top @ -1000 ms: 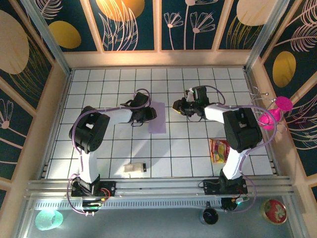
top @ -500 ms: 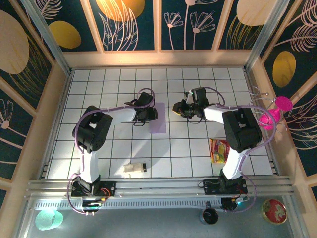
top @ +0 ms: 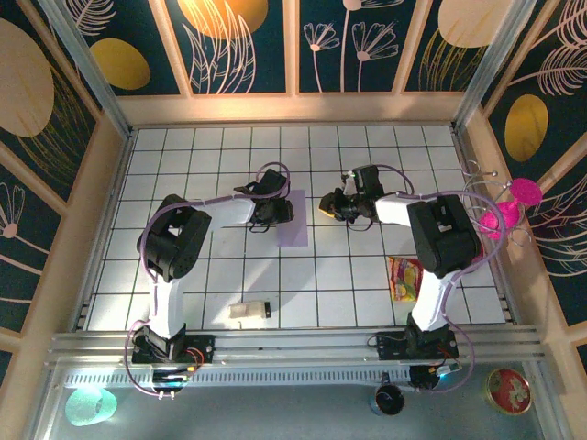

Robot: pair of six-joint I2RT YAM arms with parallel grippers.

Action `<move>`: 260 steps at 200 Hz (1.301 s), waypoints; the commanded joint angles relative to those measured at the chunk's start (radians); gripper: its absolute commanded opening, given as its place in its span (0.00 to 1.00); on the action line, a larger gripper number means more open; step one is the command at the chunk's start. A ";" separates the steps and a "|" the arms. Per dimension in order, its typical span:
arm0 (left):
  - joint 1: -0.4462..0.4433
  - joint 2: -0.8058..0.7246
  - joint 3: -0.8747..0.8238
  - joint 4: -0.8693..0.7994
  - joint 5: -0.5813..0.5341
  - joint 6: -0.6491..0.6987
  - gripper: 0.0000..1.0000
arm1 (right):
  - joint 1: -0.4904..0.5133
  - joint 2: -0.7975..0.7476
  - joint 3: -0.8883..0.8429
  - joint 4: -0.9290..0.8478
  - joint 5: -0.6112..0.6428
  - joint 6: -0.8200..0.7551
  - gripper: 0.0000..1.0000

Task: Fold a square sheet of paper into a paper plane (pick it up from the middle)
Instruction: Hold the square sheet of paper at the center of the table.

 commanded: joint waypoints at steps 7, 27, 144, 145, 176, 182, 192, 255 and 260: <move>0.008 0.234 -0.079 -0.072 -0.001 0.029 0.49 | 0.009 0.008 0.026 -0.007 -0.015 -0.016 0.21; 0.008 0.240 -0.073 -0.077 -0.001 0.034 0.50 | 0.010 0.007 0.026 -0.003 -0.019 -0.016 0.21; 0.007 0.250 -0.071 -0.077 -0.007 0.066 0.47 | 0.035 0.023 0.052 0.000 -0.059 -0.028 0.19; 0.007 0.250 -0.071 -0.077 -0.007 0.066 0.47 | 0.035 0.023 0.052 -0.001 -0.059 -0.029 0.19; 0.009 0.254 -0.071 -0.074 -0.004 0.066 0.48 | 0.050 0.040 0.065 -0.007 -0.079 -0.034 0.18; 0.008 0.254 -0.071 -0.074 -0.003 0.065 0.48 | 0.053 0.042 0.067 -0.008 -0.079 -0.034 0.18; 0.008 0.254 -0.071 -0.073 -0.001 0.063 0.49 | 0.058 0.047 0.070 -0.007 -0.082 -0.033 0.18; 0.007 0.259 -0.073 -0.071 -0.001 0.043 0.51 | 0.078 0.070 0.082 0.012 -0.120 -0.025 0.18; 0.008 0.259 -0.073 -0.070 0.000 0.043 0.51 | 0.081 0.074 0.085 0.009 -0.122 -0.026 0.18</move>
